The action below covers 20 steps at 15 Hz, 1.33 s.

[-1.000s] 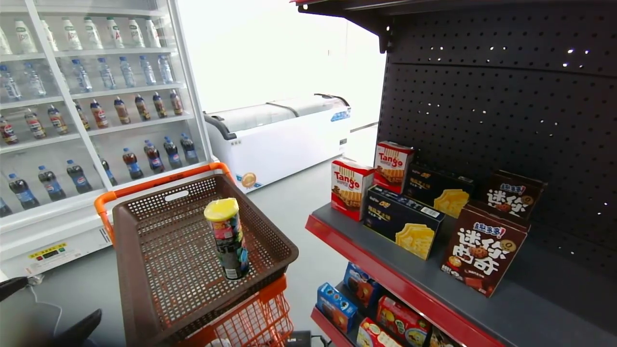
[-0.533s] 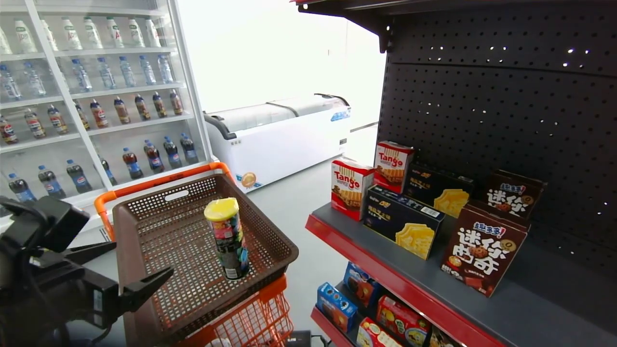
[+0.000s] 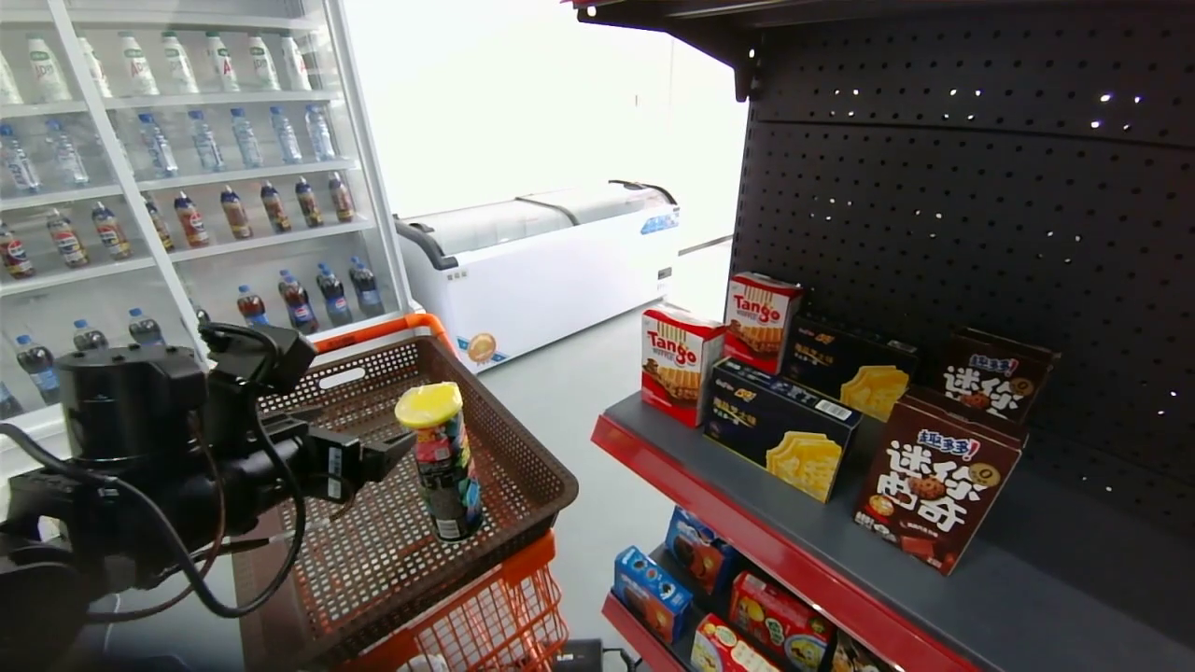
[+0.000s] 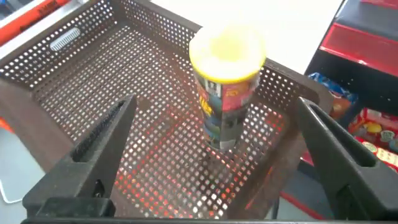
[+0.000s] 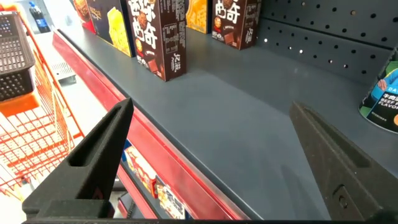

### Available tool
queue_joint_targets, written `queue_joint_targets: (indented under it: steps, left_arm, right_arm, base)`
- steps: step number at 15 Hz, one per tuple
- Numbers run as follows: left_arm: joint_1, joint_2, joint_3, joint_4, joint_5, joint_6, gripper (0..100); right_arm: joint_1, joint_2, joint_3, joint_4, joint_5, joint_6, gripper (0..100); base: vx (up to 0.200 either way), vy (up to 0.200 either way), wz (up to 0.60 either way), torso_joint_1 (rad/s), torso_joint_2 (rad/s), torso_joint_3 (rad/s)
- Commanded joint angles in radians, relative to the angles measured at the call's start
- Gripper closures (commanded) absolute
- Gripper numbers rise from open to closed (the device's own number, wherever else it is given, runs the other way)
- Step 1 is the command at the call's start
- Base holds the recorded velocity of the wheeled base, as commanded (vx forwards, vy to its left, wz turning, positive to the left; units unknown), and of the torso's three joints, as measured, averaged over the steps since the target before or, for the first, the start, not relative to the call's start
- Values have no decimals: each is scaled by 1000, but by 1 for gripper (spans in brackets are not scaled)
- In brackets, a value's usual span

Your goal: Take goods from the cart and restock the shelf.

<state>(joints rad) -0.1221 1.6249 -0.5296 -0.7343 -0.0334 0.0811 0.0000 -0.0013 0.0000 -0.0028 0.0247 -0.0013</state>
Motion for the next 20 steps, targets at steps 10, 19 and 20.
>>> queue_joint_targets:
  steps: [10,19,20]
  left_arm:
    - [-39,417,-6,-347,98,-3,0]
    - [-71,616,-18,-626,121,-1,0]
    - [-74,630,-21,-651,121,-1,0]
  right_arm:
    - [0,1,0,0,1,0,0]
    - [0,1,0,0,0,1,0]
    - [0,1,0,0,0,0,0]
  base:
    - [0,0,0,0,0,0]
    - [0,0,0,0,0,0]
    - [0,0,0,0,0,0]
